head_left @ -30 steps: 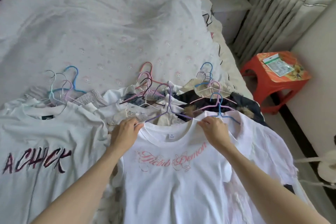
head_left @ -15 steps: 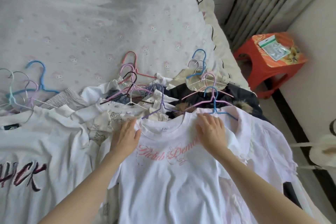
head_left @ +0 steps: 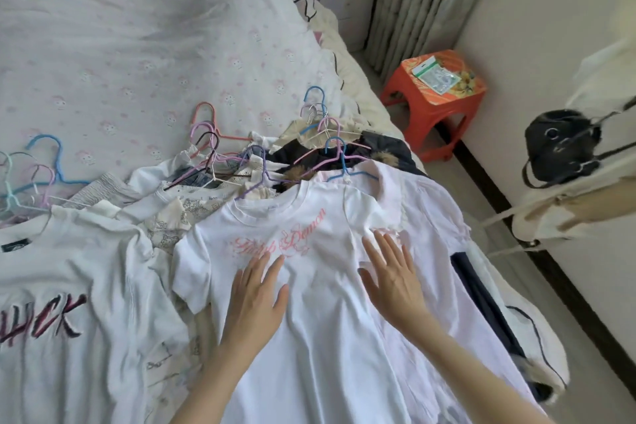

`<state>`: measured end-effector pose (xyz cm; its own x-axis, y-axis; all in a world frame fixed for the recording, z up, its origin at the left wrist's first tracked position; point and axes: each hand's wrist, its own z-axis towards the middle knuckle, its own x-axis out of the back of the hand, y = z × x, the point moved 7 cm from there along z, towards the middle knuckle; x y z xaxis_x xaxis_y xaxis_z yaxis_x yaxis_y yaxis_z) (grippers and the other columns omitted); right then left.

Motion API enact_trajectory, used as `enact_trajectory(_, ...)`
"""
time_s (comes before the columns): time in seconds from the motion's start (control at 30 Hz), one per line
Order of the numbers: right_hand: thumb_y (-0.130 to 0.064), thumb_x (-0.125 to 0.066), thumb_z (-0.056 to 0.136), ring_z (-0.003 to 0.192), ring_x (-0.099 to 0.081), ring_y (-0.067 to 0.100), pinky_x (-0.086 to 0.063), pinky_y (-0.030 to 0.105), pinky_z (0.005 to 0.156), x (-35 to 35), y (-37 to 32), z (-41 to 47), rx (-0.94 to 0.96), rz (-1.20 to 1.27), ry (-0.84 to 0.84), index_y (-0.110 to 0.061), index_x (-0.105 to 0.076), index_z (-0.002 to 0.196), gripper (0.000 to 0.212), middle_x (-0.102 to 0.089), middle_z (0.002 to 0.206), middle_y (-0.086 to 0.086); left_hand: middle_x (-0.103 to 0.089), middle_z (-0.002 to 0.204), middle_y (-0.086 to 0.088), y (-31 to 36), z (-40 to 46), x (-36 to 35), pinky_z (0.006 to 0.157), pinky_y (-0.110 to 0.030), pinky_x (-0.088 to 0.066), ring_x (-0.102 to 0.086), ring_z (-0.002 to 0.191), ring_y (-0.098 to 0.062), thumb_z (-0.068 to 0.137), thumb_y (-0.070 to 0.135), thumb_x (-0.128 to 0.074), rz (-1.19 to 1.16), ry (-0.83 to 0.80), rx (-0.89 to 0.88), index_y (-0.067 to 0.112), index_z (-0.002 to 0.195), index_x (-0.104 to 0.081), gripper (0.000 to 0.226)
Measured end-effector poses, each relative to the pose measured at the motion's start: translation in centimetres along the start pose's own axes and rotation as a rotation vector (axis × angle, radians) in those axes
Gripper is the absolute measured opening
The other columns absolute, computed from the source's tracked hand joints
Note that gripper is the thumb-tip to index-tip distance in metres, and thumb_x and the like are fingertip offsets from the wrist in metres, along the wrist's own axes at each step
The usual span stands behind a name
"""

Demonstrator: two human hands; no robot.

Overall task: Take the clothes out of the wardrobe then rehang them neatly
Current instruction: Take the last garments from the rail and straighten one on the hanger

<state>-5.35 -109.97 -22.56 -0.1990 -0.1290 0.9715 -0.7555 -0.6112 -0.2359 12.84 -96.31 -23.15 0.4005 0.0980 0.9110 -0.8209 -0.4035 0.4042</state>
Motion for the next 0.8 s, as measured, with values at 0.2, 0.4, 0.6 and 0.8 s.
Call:
enact_trajectory(0.2,-0.035,-0.057,0.087,0.127,-0.047,0.029,-0.027,0.051,0.105,4.2,3.0,-11.3,-0.211,0.024,0.056,-0.016,-0.051,0.131,0.048,-0.052,0.135,0.009,-0.055,0.130,-0.010,6.6,-5.4,-0.5,0.097,-0.049,-0.041,-0.037,0.126,-0.023,0.090,0.039,-0.034,-0.091,-0.012,-0.203,0.017,0.127,-0.052,0.047)
enact_trajectory(0.4,-0.046,-0.037,0.087,0.121,-0.053,0.030,-0.032,0.051,0.100,6.4,4.3,-24.6,-0.562,-0.057,0.120,-0.015,-0.056,0.125,0.053,-0.056,0.131,0.009,-0.049,0.138,-0.005,12.2,-10.9,-2.1,0.107,-0.045,-0.026,-0.025,0.132,-0.015,0.093,0.050,-0.022,-0.124,-0.156,-0.454,0.017,0.132,-0.051,0.059)
enact_trajectory(0.6,-0.042,-0.044,0.089,0.126,-0.047,0.032,-0.030,0.055,0.104,9.2,4.4,-37.4,-0.956,0.040,0.311,-0.013,-0.052,0.131,0.051,-0.052,0.135,0.012,-0.041,0.144,-0.003,18.2,-14.6,-2.6,0.112,-0.039,-0.020,-0.020,0.136,-0.015,0.088,0.047,-0.027,-0.114,-0.252,-0.727,0.021,0.136,-0.046,0.058)
enact_trajectory(0.8,-0.034,-0.052,0.089,0.134,-0.036,0.029,-0.018,0.050,0.111,11.0,3.0,-52.7,-1.303,0.065,0.459,-0.013,-0.047,0.135,0.051,-0.044,0.142,0.011,-0.051,0.134,-0.010,28.1,-22.4,-3.7,0.105,-0.046,-0.034,-0.038,0.129,-0.028,0.088,0.038,-0.037,-0.145,-0.318,-1.115,0.014,0.127,-0.054,0.049)
